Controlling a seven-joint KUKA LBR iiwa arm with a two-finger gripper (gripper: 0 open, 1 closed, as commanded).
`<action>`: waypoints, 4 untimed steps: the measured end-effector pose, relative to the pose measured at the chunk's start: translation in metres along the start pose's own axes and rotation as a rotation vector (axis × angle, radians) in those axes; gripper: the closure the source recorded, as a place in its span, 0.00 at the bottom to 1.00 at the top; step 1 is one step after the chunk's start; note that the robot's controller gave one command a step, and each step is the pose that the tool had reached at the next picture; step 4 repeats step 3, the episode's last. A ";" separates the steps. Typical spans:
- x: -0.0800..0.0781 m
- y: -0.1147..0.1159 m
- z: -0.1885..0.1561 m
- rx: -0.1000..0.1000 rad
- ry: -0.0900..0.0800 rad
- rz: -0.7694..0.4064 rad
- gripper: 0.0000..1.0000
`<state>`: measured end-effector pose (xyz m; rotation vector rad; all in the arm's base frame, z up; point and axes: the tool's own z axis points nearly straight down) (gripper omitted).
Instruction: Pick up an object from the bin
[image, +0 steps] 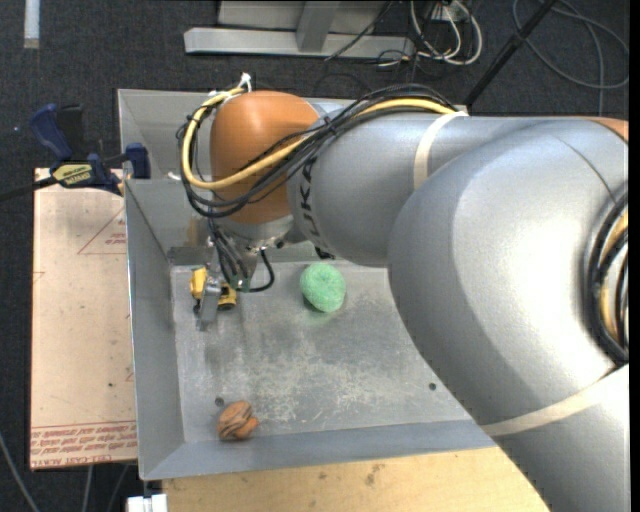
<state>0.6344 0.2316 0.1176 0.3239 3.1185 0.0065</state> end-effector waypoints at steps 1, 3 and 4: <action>0.009 -0.014 0.037 0.003 0.005 0.033 1.00; 0.045 0.001 -0.087 0.003 0.004 0.040 1.00; 0.045 0.001 -0.087 0.003 0.004 0.040 1.00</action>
Offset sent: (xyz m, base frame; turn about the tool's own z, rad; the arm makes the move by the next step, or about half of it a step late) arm 0.0000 0.0000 0.0000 0.0000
